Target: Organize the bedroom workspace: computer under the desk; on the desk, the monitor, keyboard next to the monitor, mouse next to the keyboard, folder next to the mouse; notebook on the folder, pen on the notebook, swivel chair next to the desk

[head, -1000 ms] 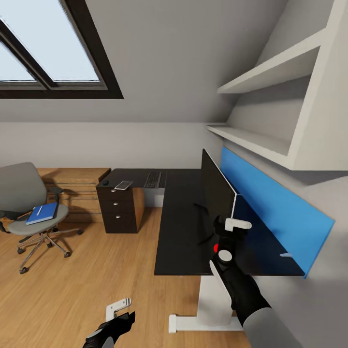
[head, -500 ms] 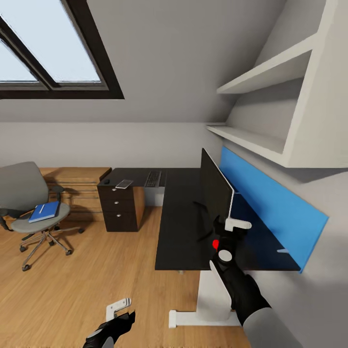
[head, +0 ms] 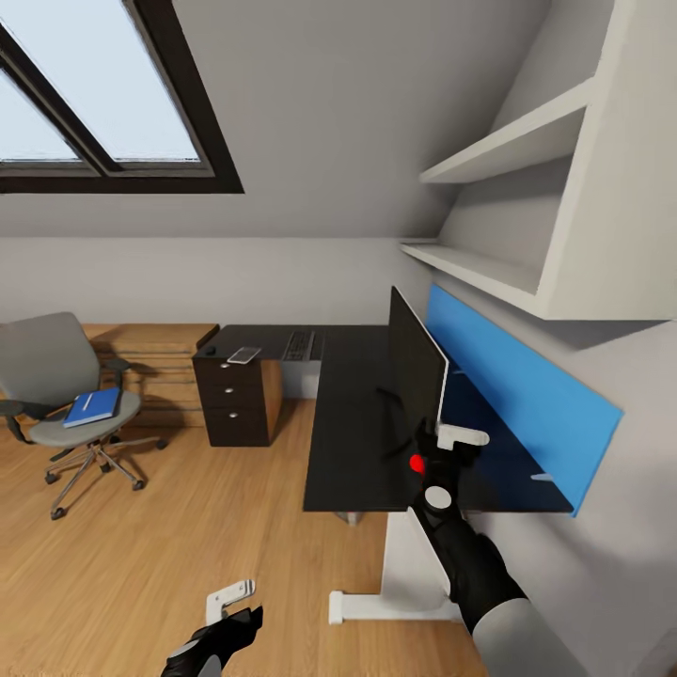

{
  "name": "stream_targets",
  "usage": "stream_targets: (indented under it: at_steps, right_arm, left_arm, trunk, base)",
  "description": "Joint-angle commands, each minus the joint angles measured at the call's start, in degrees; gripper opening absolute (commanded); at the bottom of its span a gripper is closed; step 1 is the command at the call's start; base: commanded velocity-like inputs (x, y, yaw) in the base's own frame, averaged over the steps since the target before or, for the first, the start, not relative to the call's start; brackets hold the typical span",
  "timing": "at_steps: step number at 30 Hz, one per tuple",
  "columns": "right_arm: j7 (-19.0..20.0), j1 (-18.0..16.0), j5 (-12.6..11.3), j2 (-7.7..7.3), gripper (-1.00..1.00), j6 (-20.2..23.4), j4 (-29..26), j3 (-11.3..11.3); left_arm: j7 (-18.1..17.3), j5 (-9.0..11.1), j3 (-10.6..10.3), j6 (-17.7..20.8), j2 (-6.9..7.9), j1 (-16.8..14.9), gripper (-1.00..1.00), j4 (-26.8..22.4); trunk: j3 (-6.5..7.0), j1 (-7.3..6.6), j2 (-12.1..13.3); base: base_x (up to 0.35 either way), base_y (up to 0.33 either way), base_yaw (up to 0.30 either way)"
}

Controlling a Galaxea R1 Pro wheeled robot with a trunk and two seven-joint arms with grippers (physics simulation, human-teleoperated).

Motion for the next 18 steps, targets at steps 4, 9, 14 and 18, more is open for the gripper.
stream_targets:
  at_steps: [4, 9, 14, 18]
  right_arm:
    - [-0.3, -0.1, 0.2, 0.00, 1.00, 0.0, 0.1, 0.1]
    - [-0.3, -0.1, 0.2, 0.00, 1.00, 0.0, 0.1, 0.1]
    - [-0.2, -0.1, 0.2, 0.00, 1.00, 0.0, 0.1, 0.1]
    - [-0.2, -0.1, 0.2, 0.01, 1.00, 0.0, 0.1, 0.1]
  left_arm:
    - [0.5, 0.4, -0.2, 0.2, 0.06, 0.0, 1.00, -0.1]
    - [0.5, 0.4, -0.2, 0.2, 0.07, 0.0, 1.00, -0.1]
    - [0.5, 0.5, -0.2, 0.2, 0.04, 0.0, 1.00, -0.1]
    - [0.5, 0.5, -0.3, 0.2, 0.00, 0.0, 1.00, -0.1]
  trunk:
    - [-0.08, -0.02, -0.1]
    - [-0.08, -0.02, -0.1]
    - [-0.08, -0.02, -0.1]
    - [-0.08, -0.02, -0.1]
  base:
    - [-0.314, 0.000, 0.000]
    - [-0.332, 0.000, 0.000]
    - [-0.335, 0.000, 0.000]
    - [-0.335, 0.000, 0.000]
